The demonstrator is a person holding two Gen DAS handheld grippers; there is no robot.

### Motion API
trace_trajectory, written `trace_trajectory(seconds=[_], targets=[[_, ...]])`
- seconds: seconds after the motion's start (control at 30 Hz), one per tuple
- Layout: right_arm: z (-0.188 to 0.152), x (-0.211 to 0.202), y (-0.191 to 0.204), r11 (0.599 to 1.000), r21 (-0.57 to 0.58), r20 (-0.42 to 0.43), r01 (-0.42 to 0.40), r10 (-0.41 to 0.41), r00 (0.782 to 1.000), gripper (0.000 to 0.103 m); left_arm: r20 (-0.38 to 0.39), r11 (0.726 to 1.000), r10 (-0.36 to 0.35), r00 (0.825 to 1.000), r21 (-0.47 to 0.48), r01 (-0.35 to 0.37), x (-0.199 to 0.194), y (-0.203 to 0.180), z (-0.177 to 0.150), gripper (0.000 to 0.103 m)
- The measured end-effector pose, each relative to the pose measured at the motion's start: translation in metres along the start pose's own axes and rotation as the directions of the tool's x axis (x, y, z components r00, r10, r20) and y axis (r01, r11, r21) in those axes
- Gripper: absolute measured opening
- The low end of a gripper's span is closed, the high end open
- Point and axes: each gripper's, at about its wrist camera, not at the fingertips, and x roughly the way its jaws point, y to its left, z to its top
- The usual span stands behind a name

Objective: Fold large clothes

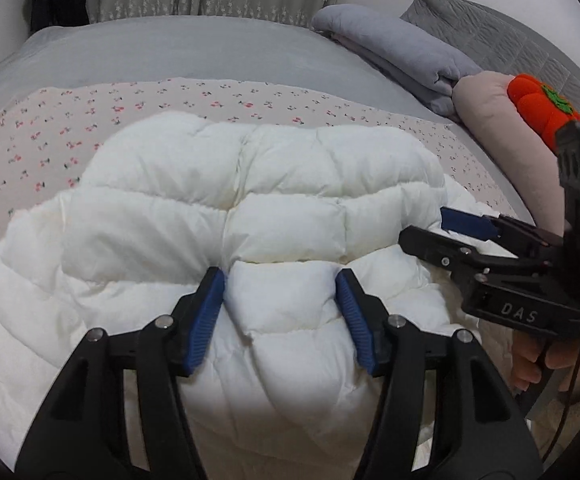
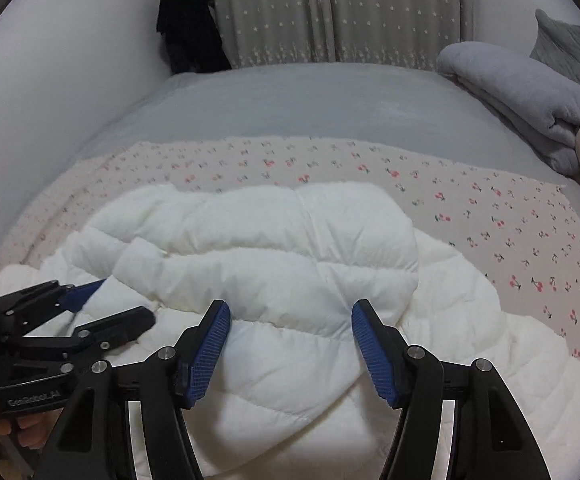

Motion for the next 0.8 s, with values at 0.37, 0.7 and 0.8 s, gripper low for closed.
trace_trajectory(seconds=[0.37,0.7,0.8], targets=[[-0.007,-0.003,0.002,1.000,0.003,-0.017,-0.018,0.018,1.000,0.066,0.010,0.998,0.049,0.999,0.042,-0.049,-0.020,-0.019,-0.001,0.060],[-0.031,-0.092,-0.029,0.999,0.033,0.006,-0.021,0.021,1.000,0.069,-0.086,0.990,0.060,0.995,0.136,-0.048,-0.013,-0.047,-0.033,0.061],[-0.036,-0.116,-0.044,0.997,0.074,-0.010,-0.038,0.039,0.999,0.071,-0.110,0.992,0.083,0.990,0.101,-0.072,-0.021,-0.049,-0.024,0.062]])
